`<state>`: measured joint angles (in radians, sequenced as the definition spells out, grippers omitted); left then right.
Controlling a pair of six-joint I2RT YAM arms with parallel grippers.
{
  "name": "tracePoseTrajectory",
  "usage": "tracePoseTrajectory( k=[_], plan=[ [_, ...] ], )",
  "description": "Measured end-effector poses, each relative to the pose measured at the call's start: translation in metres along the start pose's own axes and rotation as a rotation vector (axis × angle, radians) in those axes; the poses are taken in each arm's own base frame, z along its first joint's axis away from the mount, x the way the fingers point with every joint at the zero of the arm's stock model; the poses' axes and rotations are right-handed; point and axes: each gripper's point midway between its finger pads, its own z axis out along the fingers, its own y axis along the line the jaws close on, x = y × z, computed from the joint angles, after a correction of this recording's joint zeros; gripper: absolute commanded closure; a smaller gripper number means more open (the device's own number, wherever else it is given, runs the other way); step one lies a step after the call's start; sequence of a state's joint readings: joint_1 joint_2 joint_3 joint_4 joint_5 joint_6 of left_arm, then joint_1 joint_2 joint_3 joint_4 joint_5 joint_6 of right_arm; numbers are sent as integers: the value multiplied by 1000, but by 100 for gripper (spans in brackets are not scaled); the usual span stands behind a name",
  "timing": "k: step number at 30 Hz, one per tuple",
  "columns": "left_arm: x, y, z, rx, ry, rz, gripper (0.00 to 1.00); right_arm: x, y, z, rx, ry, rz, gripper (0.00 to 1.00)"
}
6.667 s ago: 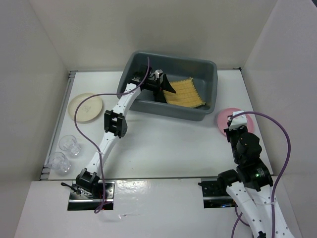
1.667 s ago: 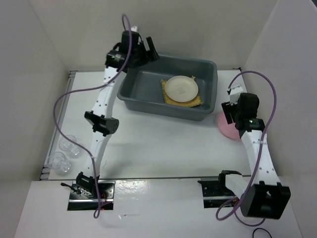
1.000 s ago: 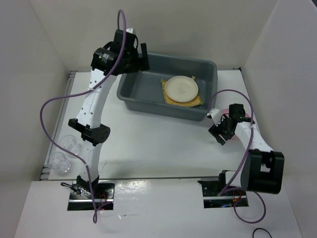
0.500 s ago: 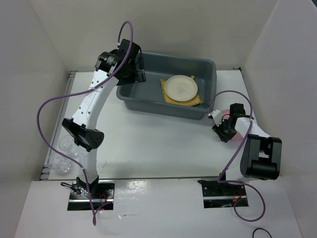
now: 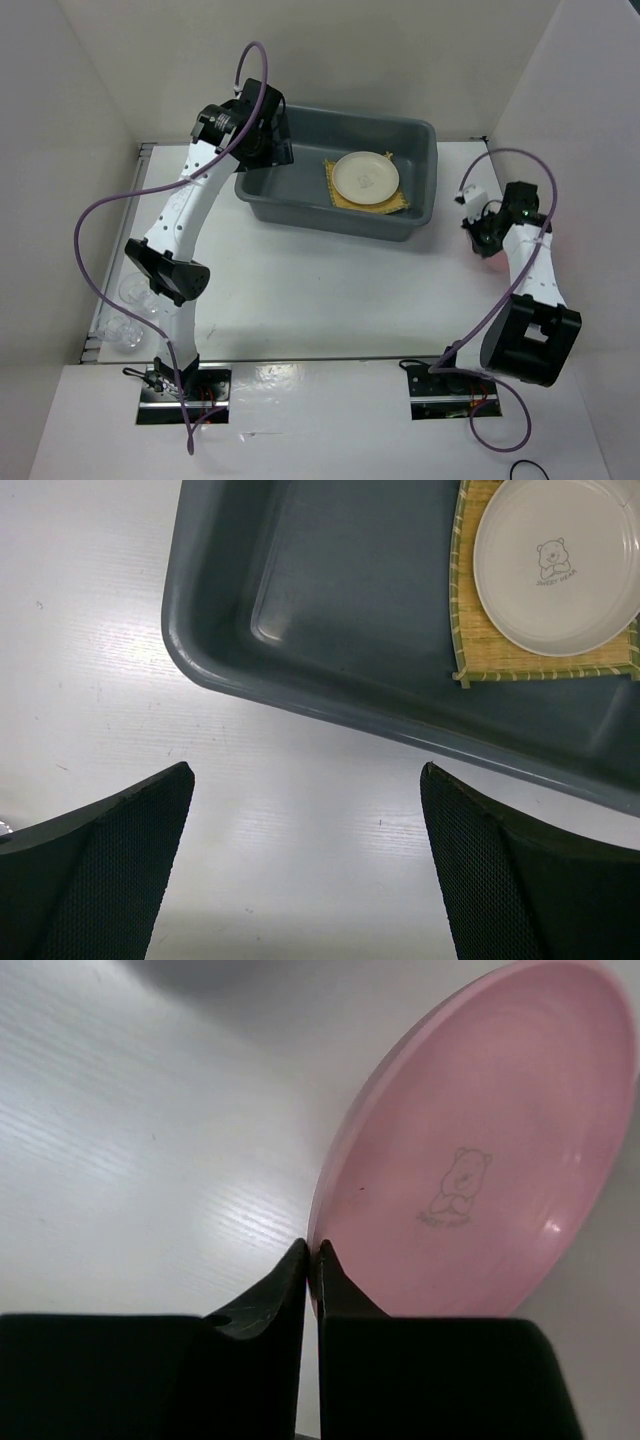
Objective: Place the mixed dishes into the plastic bin
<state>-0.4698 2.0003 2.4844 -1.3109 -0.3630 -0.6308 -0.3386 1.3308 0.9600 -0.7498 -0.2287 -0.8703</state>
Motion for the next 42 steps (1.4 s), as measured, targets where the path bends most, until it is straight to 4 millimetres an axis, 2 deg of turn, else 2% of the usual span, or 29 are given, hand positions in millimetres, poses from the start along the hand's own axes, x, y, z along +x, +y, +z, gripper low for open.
tracePoseTrajectory(
  k=[2, 5, 7, 9, 11, 13, 15, 16, 19, 22, 25, 32, 34, 37, 39, 42],
  plan=[
    [-1, 1, 0, -2, 0, -4, 0, -31, -13, -25, 20, -76, 11, 100],
    [-1, 4, 3, -9, 3, -11, 0, -86, -34, -64, 76, -229, -2, 100],
    [1, 11, 7, -22, 10, -24, 0, -126, -34, -89, 99, -324, -29, 100],
    [7, 23, 12, -38, 29, -53, 0, -164, -16, -101, 90, -396, -90, 100],
    [16, 41, 18, -39, 44, -94, 0, -200, 20, -104, 35, -466, -179, 100],
    [29, 66, 19, -38, 67, -151, 0, -225, 60, -101, -38, -504, -261, 100],
    [38, 96, 16, -51, 60, -227, 0, -245, 98, -88, -126, -510, -322, 100],
    [41, 114, 12, -68, 49, -271, 0, -253, 110, -81, -158, -509, -343, 100],
    [37, 146, -7, -84, -4, -355, 0, -273, 130, -44, -207, -480, -373, 100],
    [24, 162, -25, -81, -71, -396, 0, -278, 135, 3, -210, -421, -387, 100],
    [22, 178, -35, -99, -102, -426, 0, -277, 138, 38, -203, -377, -403, 100],
    [44, 214, -59, -168, -109, -470, 0, -299, 162, 79, -208, -393, -474, 100],
    [46, 219, -67, -177, -118, -479, 0, -321, 164, 97, -225, -389, -476, 100],
    [53, 227, -75, -196, -121, -475, 0, -355, 154, 127, -213, -415, -468, 99],
    [59, 231, -77, -210, -116, -474, 0, -351, 147, 142, -211, -389, -466, 99],
    [70, 238, -76, -237, -98, -484, 0, -338, 140, 147, -213, -342, -465, 99]
  ],
)
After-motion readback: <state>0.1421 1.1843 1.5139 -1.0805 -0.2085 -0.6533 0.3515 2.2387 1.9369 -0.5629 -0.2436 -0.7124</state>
